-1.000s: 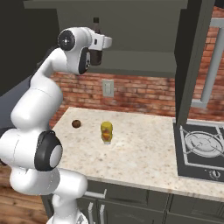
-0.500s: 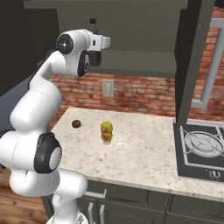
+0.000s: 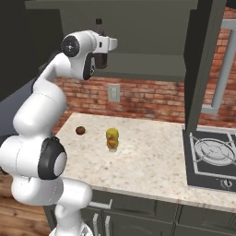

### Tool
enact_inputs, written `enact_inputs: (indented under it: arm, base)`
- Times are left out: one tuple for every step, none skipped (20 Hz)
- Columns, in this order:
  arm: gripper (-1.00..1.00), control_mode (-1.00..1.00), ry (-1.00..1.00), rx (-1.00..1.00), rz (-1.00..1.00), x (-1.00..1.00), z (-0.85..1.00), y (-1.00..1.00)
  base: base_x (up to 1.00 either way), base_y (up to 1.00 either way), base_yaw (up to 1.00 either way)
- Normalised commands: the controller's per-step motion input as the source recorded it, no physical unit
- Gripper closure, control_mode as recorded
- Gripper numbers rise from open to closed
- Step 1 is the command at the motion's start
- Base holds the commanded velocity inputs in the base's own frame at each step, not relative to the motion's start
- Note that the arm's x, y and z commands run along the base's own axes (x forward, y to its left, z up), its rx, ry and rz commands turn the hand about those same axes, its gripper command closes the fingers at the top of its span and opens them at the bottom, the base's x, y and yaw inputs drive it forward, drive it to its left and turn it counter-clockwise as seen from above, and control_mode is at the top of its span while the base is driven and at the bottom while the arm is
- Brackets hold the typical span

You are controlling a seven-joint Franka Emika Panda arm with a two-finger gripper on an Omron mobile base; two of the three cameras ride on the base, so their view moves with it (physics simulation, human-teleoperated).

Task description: There are various items on the counter. Only move the condiments/shakers into the cabinet.

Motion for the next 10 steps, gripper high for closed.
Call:
enact_inputs:
  arm:
    - [1.0,-1.0,0.0,0.0,0.0,0.36,-0.29,0.0]
    - [1.0,-1.0,0.0,0.0,0.0,0.35,-0.32,0.0]
    - [1.0,-1.0,0.0,0.0,0.0,0.28,-0.34,0.0]
    - [1.0,-1.0,0.0,-0.02,0.0,0.23,-0.3,0.0]
    - [1.0,-1.0,0.0,-0.03,0.0,0.24,-0.28,0.0]
    - [1.0,-1.0,0.0,-0.03,0.0,0.29,-0.27,0.0]
    - [1.0,-1.0,0.0,-0.04,0.0,0.34,-0.27,0.01]
    - [1.0,-1.0,0.0,-0.03,0.0,0.33,-0.26,0.02]
    - [1.0,-1.0,0.0,-0.04,0.0,0.3,-0.26,0.01]
    - [1.0,-1.0,0.0,-0.07,0.0,0.35,-0.27,0.01]
  base:
    - [0.0,0.0,0.0]
    - [0.0,0.0,0.0]
    - [0.0,0.0,0.0]
    - [0.0,0.0,0.0]
    - [0.0,0.0,0.0]
    - [0.0,0.0,0.0]
    - [0.0,0.0,0.0]
    - [0.0,0.0,0.0]
    - [0.0,0.0,0.0]
    - [0.0,0.0,0.0]
